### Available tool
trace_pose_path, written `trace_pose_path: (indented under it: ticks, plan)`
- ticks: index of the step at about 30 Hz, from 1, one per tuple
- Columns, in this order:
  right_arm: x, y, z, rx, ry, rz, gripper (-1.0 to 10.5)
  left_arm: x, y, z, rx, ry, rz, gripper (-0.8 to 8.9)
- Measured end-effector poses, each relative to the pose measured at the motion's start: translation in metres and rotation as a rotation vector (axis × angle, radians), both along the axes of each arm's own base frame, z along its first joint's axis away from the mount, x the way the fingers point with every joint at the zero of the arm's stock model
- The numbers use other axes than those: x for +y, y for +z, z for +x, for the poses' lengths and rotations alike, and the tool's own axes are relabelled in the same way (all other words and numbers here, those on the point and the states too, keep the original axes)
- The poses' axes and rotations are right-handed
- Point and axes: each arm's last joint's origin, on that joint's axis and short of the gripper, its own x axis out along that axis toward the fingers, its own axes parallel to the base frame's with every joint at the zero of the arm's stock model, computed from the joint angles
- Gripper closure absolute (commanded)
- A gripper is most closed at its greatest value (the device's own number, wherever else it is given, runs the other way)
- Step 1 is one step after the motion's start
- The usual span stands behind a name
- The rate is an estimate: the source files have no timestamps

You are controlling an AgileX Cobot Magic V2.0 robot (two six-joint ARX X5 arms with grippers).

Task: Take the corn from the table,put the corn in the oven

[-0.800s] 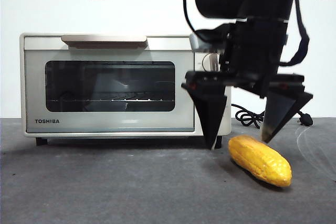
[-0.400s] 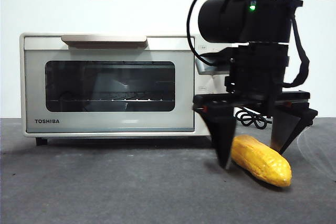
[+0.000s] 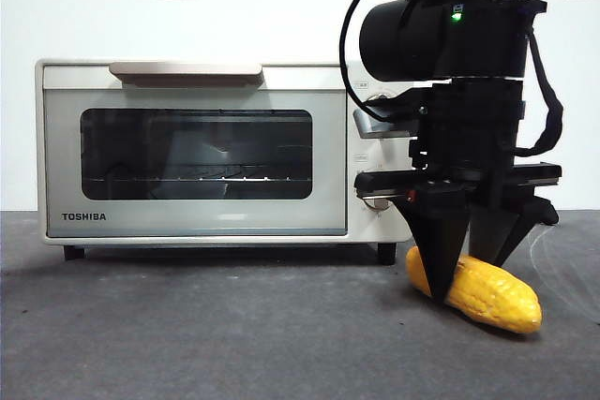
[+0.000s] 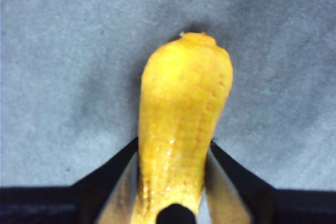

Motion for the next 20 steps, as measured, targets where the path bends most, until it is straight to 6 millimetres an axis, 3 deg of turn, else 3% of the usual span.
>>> trace_pose_path:
  ticks: [7,20]
  plan:
    - [0.000,0.011,-0.012,0.026,0.026,-0.015,9.6,-0.001,-0.002,0.004,0.015,0.000,0.003,8.19]
    - [-0.004,0.112,-0.077,-0.115,0.217,0.401,9.6,-0.007,-0.026,0.042,0.123,0.034,0.073,8.19]
